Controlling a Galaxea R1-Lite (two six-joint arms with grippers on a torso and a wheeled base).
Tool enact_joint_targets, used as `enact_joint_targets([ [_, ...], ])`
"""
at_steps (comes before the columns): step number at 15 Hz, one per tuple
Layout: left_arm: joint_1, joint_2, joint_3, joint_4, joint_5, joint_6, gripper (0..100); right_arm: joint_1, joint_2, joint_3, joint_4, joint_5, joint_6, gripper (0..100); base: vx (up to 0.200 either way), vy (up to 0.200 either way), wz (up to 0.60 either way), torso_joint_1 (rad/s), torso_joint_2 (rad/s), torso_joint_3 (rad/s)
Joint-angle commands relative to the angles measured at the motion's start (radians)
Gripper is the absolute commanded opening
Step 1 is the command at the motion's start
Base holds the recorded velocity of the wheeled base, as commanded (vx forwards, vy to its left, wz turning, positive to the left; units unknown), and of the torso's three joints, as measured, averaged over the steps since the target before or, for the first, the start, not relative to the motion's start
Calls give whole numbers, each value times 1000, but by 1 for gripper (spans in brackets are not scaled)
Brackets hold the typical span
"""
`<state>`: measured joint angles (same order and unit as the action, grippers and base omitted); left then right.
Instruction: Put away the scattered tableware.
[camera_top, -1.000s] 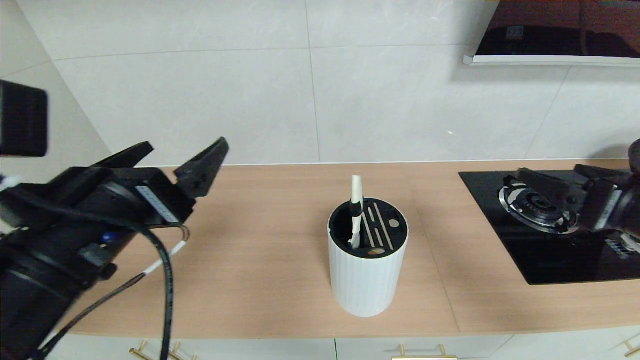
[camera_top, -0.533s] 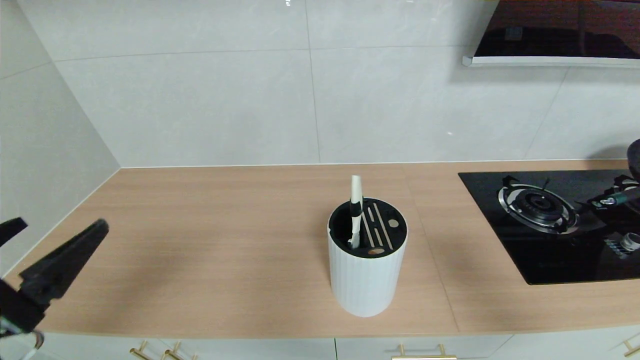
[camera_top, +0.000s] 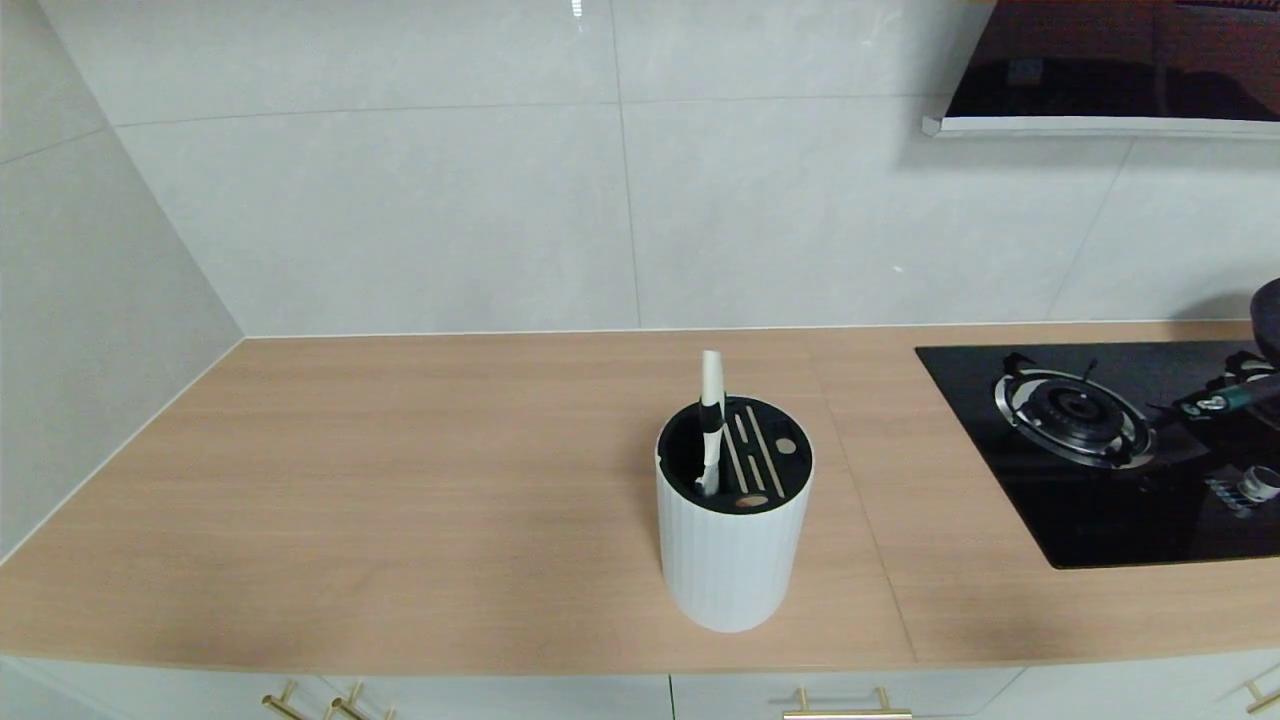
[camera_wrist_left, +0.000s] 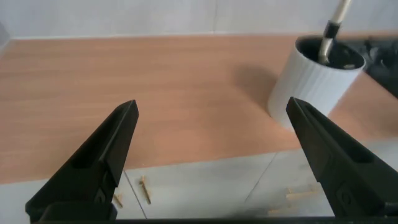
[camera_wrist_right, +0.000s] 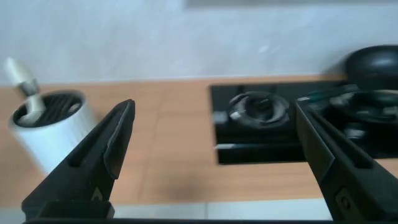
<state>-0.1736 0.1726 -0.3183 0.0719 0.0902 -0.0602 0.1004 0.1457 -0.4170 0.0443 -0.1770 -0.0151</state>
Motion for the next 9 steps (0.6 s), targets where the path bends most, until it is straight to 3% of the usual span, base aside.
enact_joint_targets([
  [1, 118, -88, 35, -38, 34, 3, 100, -116, -121, 15, 22, 39, -2, 100, 0, 0, 0, 0, 0, 0],
  [2, 184, -165, 56, -32, -20, 36, 100, -111, -137, 63, 23, 48, -3, 100, 0, 0, 0, 0, 0, 0],
  [3, 183, -173, 111, -43, -33, 63, 100, -111, -141, 93, 19, 10, 3, 100, 0, 0, 0, 0, 0, 0],
  [4, 183, -173, 186, -81, 11, 62, 100, -110, -143, 138, 9, -19, 4, 100, 0, 0, 0, 0, 0, 0],
  [6, 183, -173, 318, -184, 8, 115, 100, -108, -143, 293, -67, -24, 1, 100, 0, 0, 0, 0, 0, 0],
  [7, 183, -173, 318, -169, -6, 115, 100, -110, -143, 337, -104, -24, -2, 100, 0, 0, 0, 0, 0, 0],
  [8, 183, -173, 318, -110, -67, 97, 100, -110, -143, 417, -145, -9, 3, 100, 0, 0, 0, 0, 0, 0],
  [9, 181, -173, 318, -72, -106, 102, 100, -108, -143, 417, -84, 7, 7, 100, 0, 0, 0, 0, 0, 0],
])
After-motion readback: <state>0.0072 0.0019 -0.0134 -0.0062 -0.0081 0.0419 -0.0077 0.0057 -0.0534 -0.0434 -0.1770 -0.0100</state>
